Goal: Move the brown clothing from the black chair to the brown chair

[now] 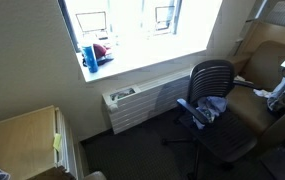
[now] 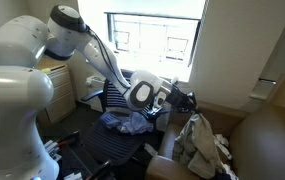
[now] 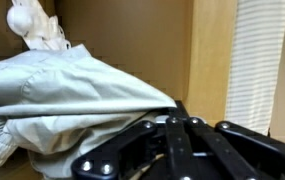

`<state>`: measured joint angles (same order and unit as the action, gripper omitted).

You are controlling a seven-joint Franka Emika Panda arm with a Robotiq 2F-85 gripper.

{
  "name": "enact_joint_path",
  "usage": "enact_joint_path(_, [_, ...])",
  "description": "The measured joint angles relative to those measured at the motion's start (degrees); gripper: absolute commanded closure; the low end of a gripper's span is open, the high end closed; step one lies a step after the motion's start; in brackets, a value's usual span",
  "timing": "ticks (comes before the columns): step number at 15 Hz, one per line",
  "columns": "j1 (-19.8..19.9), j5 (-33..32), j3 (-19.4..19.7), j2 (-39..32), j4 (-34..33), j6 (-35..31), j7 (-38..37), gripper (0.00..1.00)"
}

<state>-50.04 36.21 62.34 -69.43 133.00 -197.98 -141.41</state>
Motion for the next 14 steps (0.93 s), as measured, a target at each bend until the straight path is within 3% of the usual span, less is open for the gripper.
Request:
enact_joint_path(1, [-3.7,3.4,0.5,-2.8,0.1,0.2,-1.9,0.92])
enact_joint_path(3, [-6.5,4.4,0.4,-5.7,0.2,0.6,-3.1,0.77])
enact_joint_path(4, [-6.2,4.4,0.4,-5.8,0.2,0.6,-3.1,0.47])
enact_joint_path(6, [-4.9,4.8,0.4,-5.6,0.2,0.4,-2.5,0.46])
enact_joint_path(7, [-4.6,5.9,0.2,-5.7,0.3,0.5,-1.6,0.41])
enact_joint_path(9, [-4.3,7.1,-0.5,-5.0,0.7,0.6,-0.4,0.26])
enact_joint_path(12, [-5.1,2.5,-1.1,1.7,1.2,0.6,-0.4,0.05])
enact_joint_path(13, [-6.4,1.5,-1.3,4.4,1.7,0.6,-0.3,0.22])
enact_joint_path(14, [-8.2,1.8,-1.9,7.1,2.5,0.6,0.6,0.16])
